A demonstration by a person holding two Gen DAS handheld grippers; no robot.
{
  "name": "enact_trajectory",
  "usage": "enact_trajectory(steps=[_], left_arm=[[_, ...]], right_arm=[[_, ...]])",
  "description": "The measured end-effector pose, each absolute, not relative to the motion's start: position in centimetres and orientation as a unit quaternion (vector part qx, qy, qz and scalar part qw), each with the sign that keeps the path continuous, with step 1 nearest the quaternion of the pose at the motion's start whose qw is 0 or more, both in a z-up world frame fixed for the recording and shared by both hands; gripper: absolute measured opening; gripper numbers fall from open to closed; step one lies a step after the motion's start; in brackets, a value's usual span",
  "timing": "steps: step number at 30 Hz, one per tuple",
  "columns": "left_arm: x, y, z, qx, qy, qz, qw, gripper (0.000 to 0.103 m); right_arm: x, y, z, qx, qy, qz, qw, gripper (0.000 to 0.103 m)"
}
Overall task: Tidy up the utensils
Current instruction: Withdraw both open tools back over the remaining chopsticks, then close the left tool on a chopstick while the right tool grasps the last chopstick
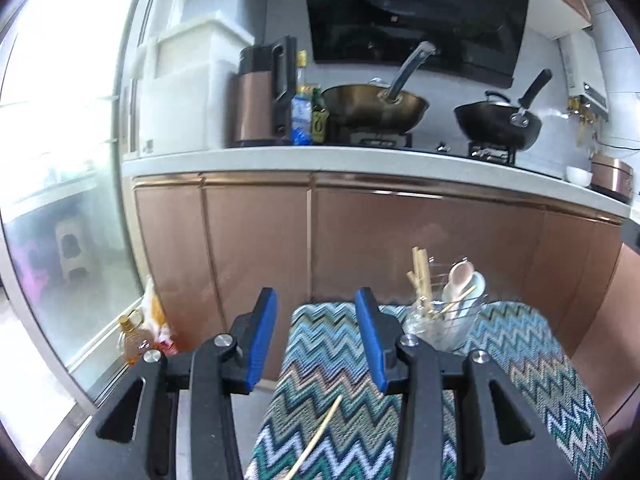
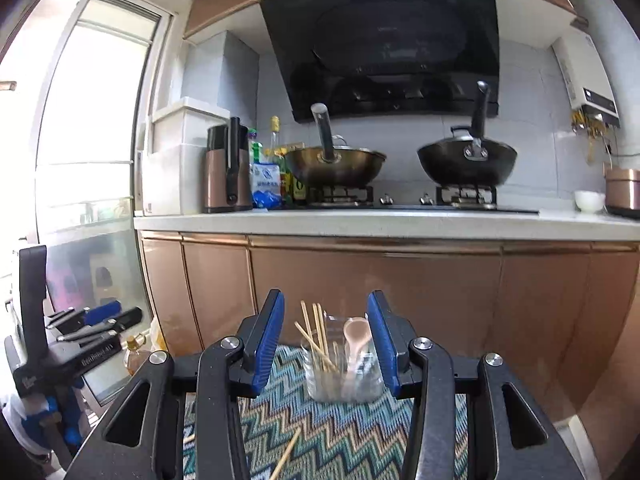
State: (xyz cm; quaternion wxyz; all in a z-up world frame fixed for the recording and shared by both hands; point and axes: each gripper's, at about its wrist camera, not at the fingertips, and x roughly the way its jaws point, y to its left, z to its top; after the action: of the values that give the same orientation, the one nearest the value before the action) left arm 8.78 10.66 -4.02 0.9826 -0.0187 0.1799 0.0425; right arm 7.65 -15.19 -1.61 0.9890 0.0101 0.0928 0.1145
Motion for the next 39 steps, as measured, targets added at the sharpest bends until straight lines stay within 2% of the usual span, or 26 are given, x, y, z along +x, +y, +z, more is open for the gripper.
enact_trajectory(steps=[7, 20, 29, 34, 39], left_arm=[[10.3, 12.7, -5.4, -0.022, 0.241, 0.020, 0.970, 0.039], [16.7, 12.7, -13.7, -0.041, 0.406, -0.072, 0.910, 0.039], [22.3, 12.9, -19.6, -0.057, 0.509, -0.111, 0.852, 0.038], [24.9, 12.7, -21.8, -0.058, 0.544, -0.117, 0.829, 0.038], [26.5, 11.8, -23.1, -0.037, 0.569, -0.124, 0.812, 0.028]], right_arm=[[9.3, -15.2, -3.3, 0.017, 0.166, 0.133, 0.977, 0.041], [15.4, -12.9, -10.1, 0.021, 0.291, 0.169, 0.941, 0.037], [22.4, -9.7, -18.7, 0.039, 0.449, 0.212, 0.867, 0.028], [25.7, -8.0, -22.3, 0.034, 0.510, 0.218, 0.831, 0.023], [28.1, -7.8, -24.5, 0.036, 0.549, 0.214, 0.807, 0.019]])
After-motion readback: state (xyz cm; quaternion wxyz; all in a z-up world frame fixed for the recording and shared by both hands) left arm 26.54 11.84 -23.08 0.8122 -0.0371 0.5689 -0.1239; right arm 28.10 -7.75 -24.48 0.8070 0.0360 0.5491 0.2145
